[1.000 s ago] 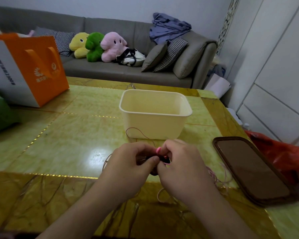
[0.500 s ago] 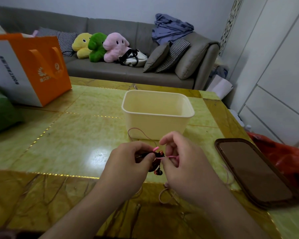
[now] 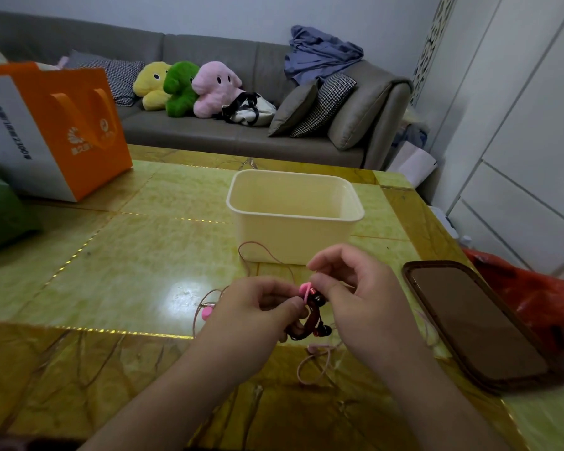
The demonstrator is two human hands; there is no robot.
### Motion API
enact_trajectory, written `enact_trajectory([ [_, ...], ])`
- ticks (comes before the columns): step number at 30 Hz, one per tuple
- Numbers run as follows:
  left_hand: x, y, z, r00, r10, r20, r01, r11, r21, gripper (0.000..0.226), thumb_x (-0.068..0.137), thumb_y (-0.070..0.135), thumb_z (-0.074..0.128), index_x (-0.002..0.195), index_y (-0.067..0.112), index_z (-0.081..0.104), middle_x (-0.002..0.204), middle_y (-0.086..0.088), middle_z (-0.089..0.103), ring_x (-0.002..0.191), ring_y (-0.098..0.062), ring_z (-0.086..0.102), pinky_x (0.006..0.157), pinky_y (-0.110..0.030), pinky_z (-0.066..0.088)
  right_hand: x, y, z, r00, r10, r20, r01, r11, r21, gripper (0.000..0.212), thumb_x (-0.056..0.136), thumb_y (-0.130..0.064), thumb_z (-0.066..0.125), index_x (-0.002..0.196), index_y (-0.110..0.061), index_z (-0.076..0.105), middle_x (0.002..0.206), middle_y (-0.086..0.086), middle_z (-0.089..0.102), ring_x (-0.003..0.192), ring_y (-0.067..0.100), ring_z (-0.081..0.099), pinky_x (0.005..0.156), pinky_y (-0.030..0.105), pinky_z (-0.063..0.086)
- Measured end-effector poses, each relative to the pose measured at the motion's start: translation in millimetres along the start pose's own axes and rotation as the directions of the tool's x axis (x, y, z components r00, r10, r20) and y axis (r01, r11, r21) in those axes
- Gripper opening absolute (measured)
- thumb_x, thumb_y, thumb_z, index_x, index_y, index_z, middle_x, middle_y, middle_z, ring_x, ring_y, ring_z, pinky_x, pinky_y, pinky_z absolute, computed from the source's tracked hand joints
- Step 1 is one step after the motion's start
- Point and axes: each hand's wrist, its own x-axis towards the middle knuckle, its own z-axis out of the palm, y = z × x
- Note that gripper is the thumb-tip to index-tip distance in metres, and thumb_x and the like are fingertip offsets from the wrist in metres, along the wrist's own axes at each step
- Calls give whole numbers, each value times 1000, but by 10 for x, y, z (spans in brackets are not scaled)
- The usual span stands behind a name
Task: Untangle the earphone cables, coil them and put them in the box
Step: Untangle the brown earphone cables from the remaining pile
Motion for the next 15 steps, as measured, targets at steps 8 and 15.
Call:
enact_trajectory([
  [8, -20, 10, 6, 995, -63, 76, 77, 980, -186, 14, 101, 4, 64, 105, 5, 78, 76, -5, 74, 67, -14, 66, 58, -24, 49, 27, 32, -48, 1000, -22, -19, 20, 995, -97, 21, 93, -12, 79, 82, -29, 74, 82, -11, 73, 81, 10, 71, 71, 29, 59],
  [15, -48, 89, -20, 996, -13, 84, 38, 955, -294, 13, 100, -3, 60, 108, -8, 69, 78, -14, 72, 62, -16, 65, 54, -23, 51, 80, 93, -38, 984, 153, 95, -164, 979, 121, 20, 97, -10, 76, 80, -20, 78, 69, -3, 74, 61, 4, 64, 55, 21, 49],
])
